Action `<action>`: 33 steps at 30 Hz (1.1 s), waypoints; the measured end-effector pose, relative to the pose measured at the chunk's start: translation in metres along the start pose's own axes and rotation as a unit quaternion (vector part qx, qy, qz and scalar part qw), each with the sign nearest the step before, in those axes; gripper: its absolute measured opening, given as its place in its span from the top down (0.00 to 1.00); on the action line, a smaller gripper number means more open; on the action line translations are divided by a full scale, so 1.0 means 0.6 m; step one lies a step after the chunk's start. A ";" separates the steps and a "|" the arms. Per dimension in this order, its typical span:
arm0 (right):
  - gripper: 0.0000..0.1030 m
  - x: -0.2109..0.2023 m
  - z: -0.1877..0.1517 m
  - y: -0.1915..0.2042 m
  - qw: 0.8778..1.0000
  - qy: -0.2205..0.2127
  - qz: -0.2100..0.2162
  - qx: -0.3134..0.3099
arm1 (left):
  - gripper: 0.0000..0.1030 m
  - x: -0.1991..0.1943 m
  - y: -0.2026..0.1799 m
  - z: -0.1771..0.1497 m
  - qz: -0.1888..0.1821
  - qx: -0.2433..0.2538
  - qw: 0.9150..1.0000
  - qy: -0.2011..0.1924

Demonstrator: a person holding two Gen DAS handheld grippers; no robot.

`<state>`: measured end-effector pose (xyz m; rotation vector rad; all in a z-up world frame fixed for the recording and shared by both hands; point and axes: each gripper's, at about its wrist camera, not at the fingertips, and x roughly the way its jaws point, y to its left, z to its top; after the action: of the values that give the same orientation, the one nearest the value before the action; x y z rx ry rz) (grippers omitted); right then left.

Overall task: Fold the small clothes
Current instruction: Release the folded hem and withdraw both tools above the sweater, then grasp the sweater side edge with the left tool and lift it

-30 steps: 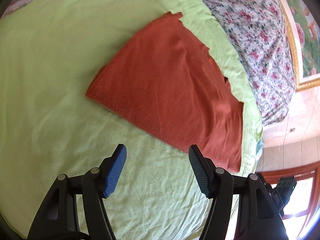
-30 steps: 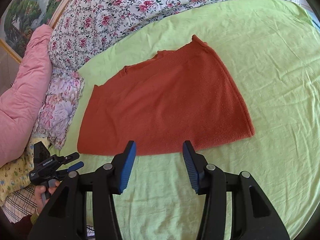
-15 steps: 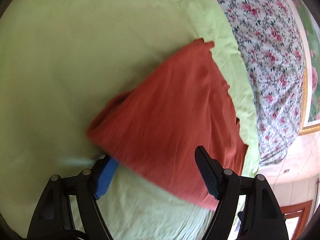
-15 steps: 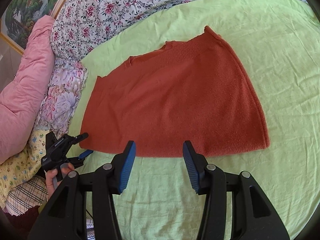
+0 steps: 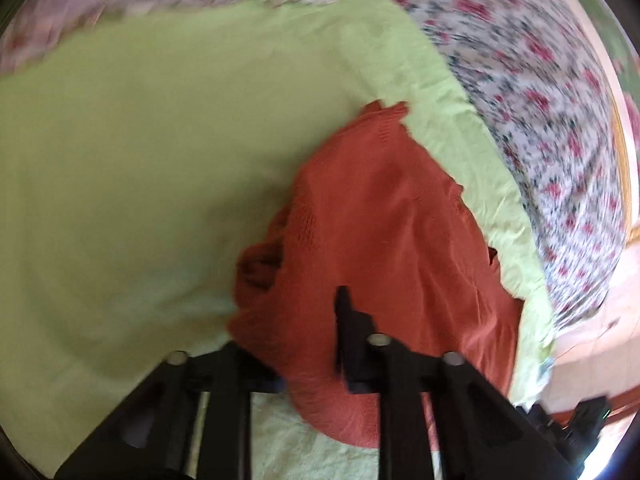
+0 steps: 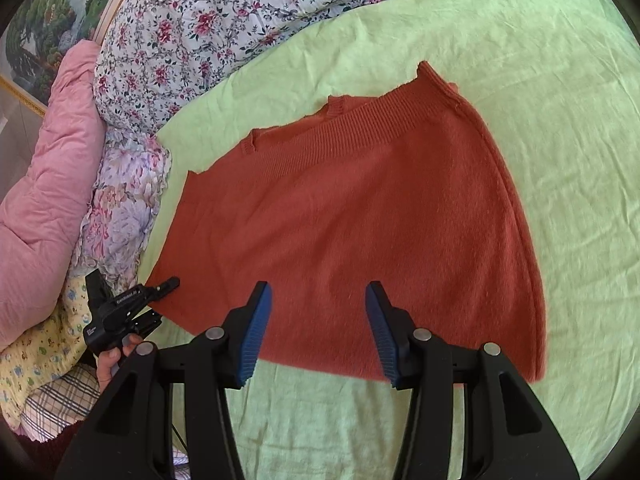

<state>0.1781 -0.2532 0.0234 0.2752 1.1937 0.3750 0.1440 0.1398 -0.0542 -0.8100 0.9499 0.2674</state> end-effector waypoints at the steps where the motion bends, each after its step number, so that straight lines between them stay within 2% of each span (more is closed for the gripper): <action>1: 0.51 0.002 0.009 -0.005 1.000 -0.001 0.002 0.002 | 0.87 -0.007 -0.020 0.000 0.008 0.025 1.000 -0.009; 3: 0.51 0.005 0.021 -0.013 1.000 -0.003 0.008 0.007 | 0.89 -0.023 -0.067 -0.003 0.012 0.076 0.997 -0.026; 6: 0.51 0.011 0.044 -0.028 1.000 -0.005 0.021 0.020 | 0.91 -0.039 -0.151 -0.018 -0.008 0.152 0.988 -0.036; 9: 0.51 0.020 0.070 -0.044 0.999 -0.005 0.036 0.034 | 0.91 -0.038 -0.238 -0.051 -0.038 0.222 0.974 -0.030; 11: 0.51 0.028 0.086 -0.052 0.998 0.000 0.051 0.042 | 0.91 -0.020 -0.287 -0.083 -0.059 0.256 0.965 -0.011; 13: 0.51 0.041 0.104 -0.058 0.997 0.011 0.067 0.048 | 0.92 0.013 -0.323 -0.120 -0.056 0.290 0.955 0.013; 16: 0.51 0.067 0.125 -0.066 0.994 0.030 0.090 0.061 | 0.92 0.056 -0.343 -0.159 -0.046 0.318 0.946 0.040; 19: 0.51 0.106 0.142 -0.064 0.990 0.059 0.110 0.063 | 0.92 0.069 -0.351 -0.179 -0.034 0.340 0.939 0.041; 22: 0.51 0.147 0.156 -0.046 0.986 0.081 0.133 0.057 | 0.92 0.069 -0.350 -0.181 -0.034 0.347 0.937 0.040; 27: 0.51 0.217 0.190 0.012 0.982 0.109 0.153 0.021 | 0.92 0.062 -0.341 -0.176 -0.035 0.345 0.937 0.041; 30: 0.49 0.269 0.204 0.047 0.981 0.139 0.139 0.000 | 0.92 0.059 -0.342 -0.177 -0.034 0.345 0.937 0.040; 33: 0.49 0.303 0.212 0.082 0.980 0.147 0.133 -0.024 | 0.92 0.054 -0.341 -0.175 -0.036 0.344 0.937 0.038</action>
<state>0.3482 -0.1332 -0.0670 0.3474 1.4406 0.6961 0.2072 -0.0795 -0.0123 -0.2068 0.9940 -0.1652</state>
